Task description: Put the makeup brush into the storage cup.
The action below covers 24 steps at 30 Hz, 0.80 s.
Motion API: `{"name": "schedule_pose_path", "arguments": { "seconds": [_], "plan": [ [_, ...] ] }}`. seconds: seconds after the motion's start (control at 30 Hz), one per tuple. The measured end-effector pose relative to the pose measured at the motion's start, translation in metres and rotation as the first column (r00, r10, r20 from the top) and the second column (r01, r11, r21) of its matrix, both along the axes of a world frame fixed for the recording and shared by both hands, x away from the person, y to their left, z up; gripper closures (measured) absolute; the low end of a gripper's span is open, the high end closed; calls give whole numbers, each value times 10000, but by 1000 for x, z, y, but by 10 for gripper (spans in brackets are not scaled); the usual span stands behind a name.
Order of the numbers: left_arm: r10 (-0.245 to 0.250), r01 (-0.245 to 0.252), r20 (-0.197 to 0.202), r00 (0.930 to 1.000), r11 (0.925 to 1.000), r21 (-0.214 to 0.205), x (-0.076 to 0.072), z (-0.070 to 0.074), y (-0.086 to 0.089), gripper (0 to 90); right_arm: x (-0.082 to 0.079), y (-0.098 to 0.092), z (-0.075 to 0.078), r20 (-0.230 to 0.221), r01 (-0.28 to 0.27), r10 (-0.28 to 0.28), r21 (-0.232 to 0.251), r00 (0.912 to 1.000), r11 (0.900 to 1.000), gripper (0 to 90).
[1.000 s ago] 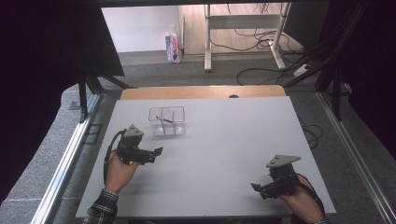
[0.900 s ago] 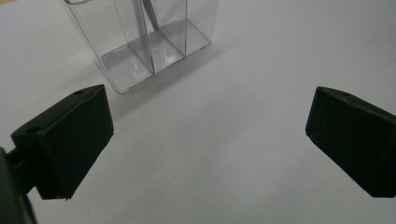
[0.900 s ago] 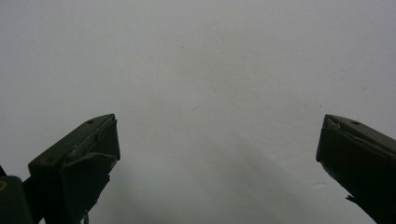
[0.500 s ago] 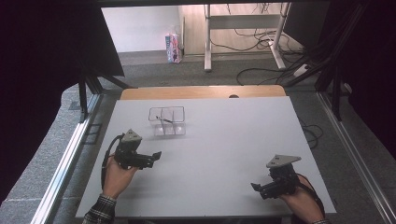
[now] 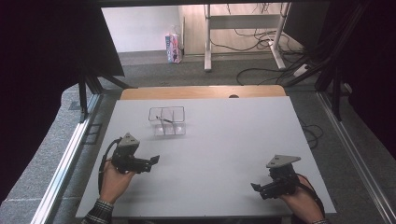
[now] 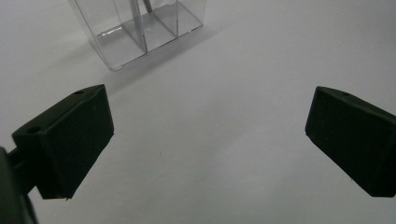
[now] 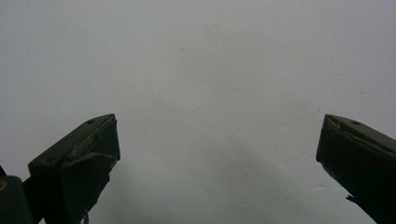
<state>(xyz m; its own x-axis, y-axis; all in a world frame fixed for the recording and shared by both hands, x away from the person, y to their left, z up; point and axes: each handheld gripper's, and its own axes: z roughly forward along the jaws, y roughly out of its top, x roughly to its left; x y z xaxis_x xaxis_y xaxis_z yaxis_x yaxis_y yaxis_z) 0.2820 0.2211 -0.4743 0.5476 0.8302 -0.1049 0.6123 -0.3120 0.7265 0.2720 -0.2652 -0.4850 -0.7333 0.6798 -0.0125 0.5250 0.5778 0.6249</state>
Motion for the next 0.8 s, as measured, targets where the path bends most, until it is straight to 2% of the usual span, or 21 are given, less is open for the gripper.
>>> {"name": "schedule_pose_path", "arguments": {
  "seconds": [0.8],
  "plan": [
    [210,-211,-72,9998,9998,-45,-26,-5,10,17,0,0,1,123,-29,29,-9,9999,10000,0]
  ]
}}
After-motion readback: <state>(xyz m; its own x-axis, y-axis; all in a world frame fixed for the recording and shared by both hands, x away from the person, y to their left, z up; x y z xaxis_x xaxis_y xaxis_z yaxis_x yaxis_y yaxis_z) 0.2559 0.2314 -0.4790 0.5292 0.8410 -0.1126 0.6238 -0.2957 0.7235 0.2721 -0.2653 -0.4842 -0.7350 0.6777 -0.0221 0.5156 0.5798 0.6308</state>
